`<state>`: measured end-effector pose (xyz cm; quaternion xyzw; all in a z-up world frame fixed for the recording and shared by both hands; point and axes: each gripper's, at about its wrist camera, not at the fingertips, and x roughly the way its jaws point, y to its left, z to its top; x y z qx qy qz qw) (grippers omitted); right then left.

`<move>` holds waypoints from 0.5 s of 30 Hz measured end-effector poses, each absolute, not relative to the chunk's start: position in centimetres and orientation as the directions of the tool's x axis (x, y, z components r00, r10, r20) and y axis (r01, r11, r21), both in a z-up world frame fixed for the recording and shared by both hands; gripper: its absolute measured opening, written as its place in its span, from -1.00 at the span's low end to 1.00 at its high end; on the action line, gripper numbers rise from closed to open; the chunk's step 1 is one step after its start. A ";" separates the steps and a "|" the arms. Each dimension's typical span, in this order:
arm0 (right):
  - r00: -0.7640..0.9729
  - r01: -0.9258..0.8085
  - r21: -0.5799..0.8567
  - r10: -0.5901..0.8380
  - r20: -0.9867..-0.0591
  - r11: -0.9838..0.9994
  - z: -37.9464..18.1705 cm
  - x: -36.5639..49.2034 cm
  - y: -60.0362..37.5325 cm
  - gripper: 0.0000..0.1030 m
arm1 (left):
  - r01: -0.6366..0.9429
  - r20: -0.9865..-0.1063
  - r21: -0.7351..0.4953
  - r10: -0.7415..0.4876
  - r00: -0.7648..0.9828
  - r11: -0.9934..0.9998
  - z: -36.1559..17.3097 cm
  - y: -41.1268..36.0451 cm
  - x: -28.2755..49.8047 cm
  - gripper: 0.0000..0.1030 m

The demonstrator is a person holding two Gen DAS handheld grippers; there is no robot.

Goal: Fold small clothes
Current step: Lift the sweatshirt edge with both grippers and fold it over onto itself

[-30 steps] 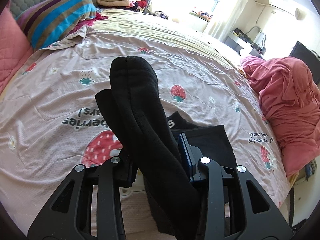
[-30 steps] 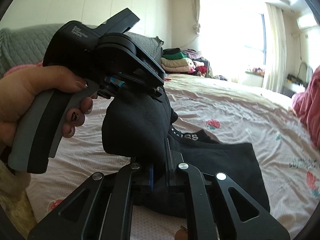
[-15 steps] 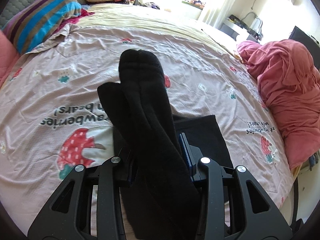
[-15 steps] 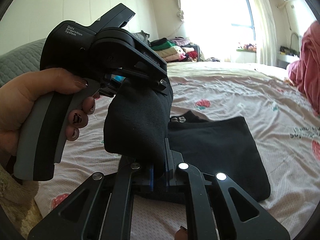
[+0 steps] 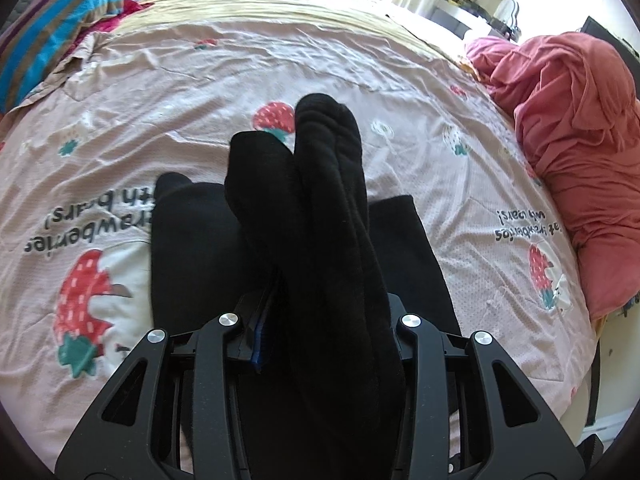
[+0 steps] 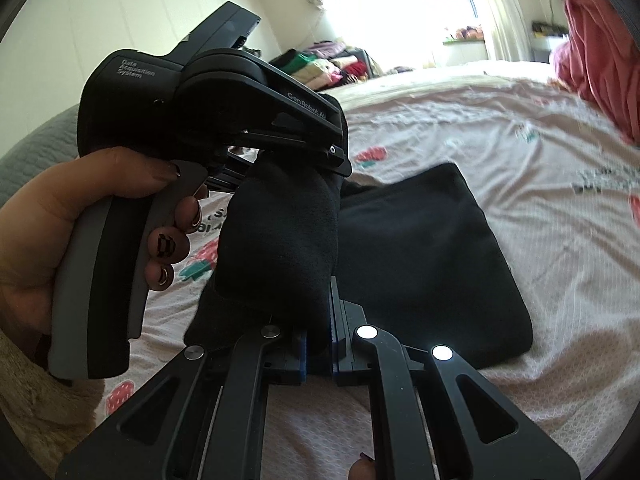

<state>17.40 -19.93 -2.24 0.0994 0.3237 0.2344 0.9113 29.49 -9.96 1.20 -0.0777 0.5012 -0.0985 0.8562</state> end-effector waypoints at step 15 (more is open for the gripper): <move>0.614 -0.322 0.415 0.522 -0.592 0.851 -4.0 17.5 -22.0 -0.81 | 0.111 -0.859 -0.235 -0.260 0.441 0.966 -0.5 -13.1 30.0 0.17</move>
